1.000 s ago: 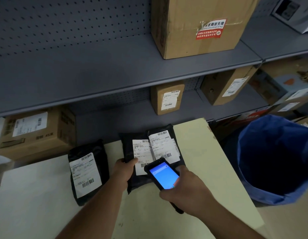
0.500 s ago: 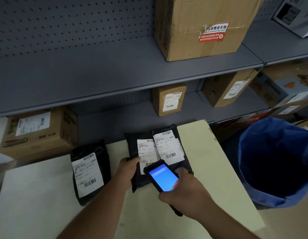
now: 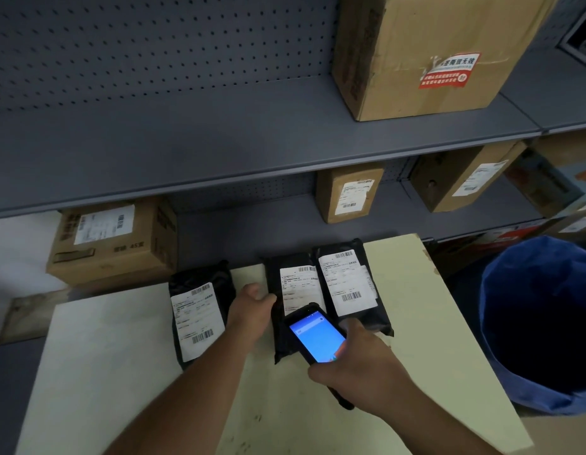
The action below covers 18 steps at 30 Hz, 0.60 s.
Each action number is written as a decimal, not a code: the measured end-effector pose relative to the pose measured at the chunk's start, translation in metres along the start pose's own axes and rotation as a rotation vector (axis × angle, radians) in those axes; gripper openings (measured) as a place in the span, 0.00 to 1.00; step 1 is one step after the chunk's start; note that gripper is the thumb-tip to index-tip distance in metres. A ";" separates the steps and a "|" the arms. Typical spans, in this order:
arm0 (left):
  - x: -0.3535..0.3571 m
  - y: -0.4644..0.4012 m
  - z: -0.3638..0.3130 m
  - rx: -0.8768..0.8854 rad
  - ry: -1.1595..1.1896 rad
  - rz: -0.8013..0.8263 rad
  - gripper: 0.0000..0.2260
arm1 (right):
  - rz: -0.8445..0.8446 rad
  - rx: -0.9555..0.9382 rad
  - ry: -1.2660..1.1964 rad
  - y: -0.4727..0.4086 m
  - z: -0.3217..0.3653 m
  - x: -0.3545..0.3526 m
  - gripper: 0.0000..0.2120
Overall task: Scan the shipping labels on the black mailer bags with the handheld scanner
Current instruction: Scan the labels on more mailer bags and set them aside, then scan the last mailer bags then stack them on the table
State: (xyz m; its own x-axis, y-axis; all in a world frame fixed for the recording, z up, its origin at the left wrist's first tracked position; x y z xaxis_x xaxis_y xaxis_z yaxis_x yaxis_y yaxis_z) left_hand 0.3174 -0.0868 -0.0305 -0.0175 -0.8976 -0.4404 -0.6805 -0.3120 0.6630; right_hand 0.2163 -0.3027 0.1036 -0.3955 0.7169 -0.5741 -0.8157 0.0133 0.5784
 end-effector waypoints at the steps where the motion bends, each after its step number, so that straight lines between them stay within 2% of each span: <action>1: -0.007 -0.002 0.001 0.011 -0.009 -0.022 0.30 | 0.003 -0.001 0.002 -0.001 0.003 0.003 0.22; 7: -0.068 -0.002 0.007 0.084 -0.081 -0.183 0.25 | 0.043 -0.025 0.013 -0.006 0.020 0.025 0.24; 11: -0.114 -0.010 0.027 0.073 -0.027 -0.310 0.19 | 0.057 -0.049 0.044 -0.011 0.035 0.039 0.22; 13: -0.131 -0.012 0.036 0.042 -0.085 -0.389 0.18 | 0.063 -0.055 0.056 -0.014 0.042 0.046 0.21; 15: -0.144 -0.015 0.047 -0.008 -0.121 -0.446 0.20 | 0.074 -0.060 0.073 -0.016 0.048 0.054 0.22; 18: -0.149 -0.025 0.065 -0.099 -0.149 -0.434 0.28 | 0.095 -0.073 0.091 -0.020 0.056 0.065 0.24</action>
State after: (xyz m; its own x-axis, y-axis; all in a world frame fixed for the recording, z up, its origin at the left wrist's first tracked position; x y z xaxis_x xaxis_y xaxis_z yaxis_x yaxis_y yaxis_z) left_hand 0.2889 0.0750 -0.0209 0.1434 -0.6257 -0.7668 -0.5752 -0.6832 0.4498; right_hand 0.2310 -0.2170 0.0872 -0.5057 0.6467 -0.5709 -0.8003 -0.1046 0.5904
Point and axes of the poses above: each hand's wrist, its own y-axis away from the middle knuckle, its own x-axis out of the palm, z = x × y, the point moved 7 cm from there along -y, towards the middle knuckle, and after that the axes turned 7 degrees about -x, right-handed, at the moved point
